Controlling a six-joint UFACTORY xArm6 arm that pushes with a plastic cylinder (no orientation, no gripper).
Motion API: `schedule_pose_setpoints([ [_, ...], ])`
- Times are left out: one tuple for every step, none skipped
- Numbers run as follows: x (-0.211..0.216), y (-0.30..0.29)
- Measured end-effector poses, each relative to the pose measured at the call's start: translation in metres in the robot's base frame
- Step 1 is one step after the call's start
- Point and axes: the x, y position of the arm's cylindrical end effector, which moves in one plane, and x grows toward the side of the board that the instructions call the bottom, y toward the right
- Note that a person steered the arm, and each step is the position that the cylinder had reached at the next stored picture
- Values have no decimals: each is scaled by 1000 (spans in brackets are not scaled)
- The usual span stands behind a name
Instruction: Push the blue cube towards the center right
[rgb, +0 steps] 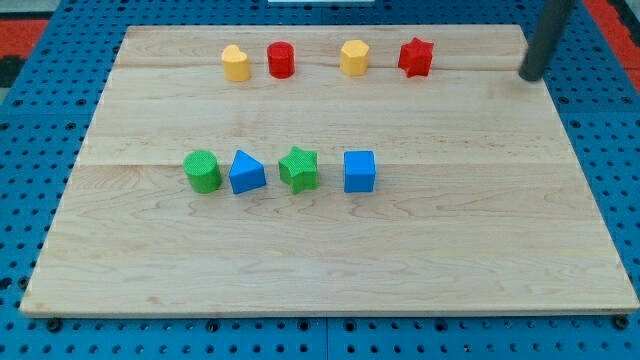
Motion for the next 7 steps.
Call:
schedule_pose_setpoints([
  [76, 5],
  [150, -49],
  [187, -174],
  [187, -299],
  [187, -332],
  [181, -314],
  [171, -271],
])
